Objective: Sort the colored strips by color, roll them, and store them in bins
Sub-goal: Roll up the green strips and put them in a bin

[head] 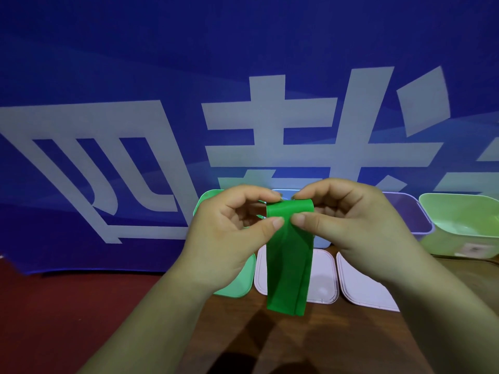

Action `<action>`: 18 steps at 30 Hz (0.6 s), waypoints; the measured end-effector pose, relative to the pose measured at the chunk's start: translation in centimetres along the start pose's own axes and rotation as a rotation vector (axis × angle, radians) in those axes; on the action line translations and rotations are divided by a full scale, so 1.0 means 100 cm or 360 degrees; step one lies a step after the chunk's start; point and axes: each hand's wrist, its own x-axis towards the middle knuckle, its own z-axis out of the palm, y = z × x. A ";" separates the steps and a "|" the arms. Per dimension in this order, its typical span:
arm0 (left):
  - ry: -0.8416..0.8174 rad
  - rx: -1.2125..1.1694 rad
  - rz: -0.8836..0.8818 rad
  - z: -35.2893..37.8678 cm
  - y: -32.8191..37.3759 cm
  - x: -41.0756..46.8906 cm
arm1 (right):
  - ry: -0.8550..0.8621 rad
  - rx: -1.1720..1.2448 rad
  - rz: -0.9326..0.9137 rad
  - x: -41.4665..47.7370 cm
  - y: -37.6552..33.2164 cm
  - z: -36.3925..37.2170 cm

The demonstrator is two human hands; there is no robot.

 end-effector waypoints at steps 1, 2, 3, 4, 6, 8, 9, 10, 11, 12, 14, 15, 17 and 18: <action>0.0001 0.0015 0.0020 0.000 0.000 0.000 | -0.0002 -0.0003 0.0005 0.000 0.000 0.000; 0.0000 0.0028 0.0034 0.000 -0.001 0.000 | -0.0004 -0.0013 0.0011 0.000 0.000 -0.001; 0.0003 0.0032 0.0040 0.000 -0.001 0.000 | -0.0004 -0.0025 0.0016 0.000 0.000 -0.001; 0.0007 0.0030 0.0038 0.000 -0.002 0.000 | -0.0002 -0.0038 0.0017 0.000 0.000 -0.002; 0.0000 0.0026 0.0028 0.000 -0.003 0.000 | 0.0002 -0.0060 0.0010 -0.001 0.001 -0.002; -0.0012 0.0025 0.0022 0.000 -0.003 -0.001 | 0.0002 -0.0064 0.0007 -0.001 0.001 -0.002; -0.0015 0.0026 0.0016 -0.001 -0.003 -0.001 | 0.0001 -0.0065 0.0011 -0.001 0.001 -0.002; -0.0016 0.0024 0.0010 -0.001 -0.003 -0.001 | -0.0002 -0.0068 0.0017 -0.001 0.001 -0.002; -0.0019 0.0019 0.0003 -0.001 -0.003 -0.001 | -0.0009 -0.0082 0.0022 -0.001 0.001 -0.002; -0.0019 0.0011 -0.0004 -0.001 -0.003 0.000 | -0.0018 -0.0101 0.0026 -0.001 0.002 -0.003; -0.0019 -0.0016 -0.0023 -0.001 -0.003 0.000 | -0.0034 -0.0111 0.0023 -0.002 0.003 -0.003; -0.0016 -0.0028 -0.0030 -0.001 -0.003 0.000 | -0.0037 -0.0100 0.0017 -0.002 0.003 -0.002; -0.0007 -0.0053 -0.0041 -0.001 -0.004 0.000 | -0.0036 -0.0086 -0.0003 -0.002 0.003 -0.002; -0.0004 -0.0063 -0.0047 -0.002 -0.004 0.000 | -0.0035 -0.0076 -0.0013 -0.002 0.003 -0.002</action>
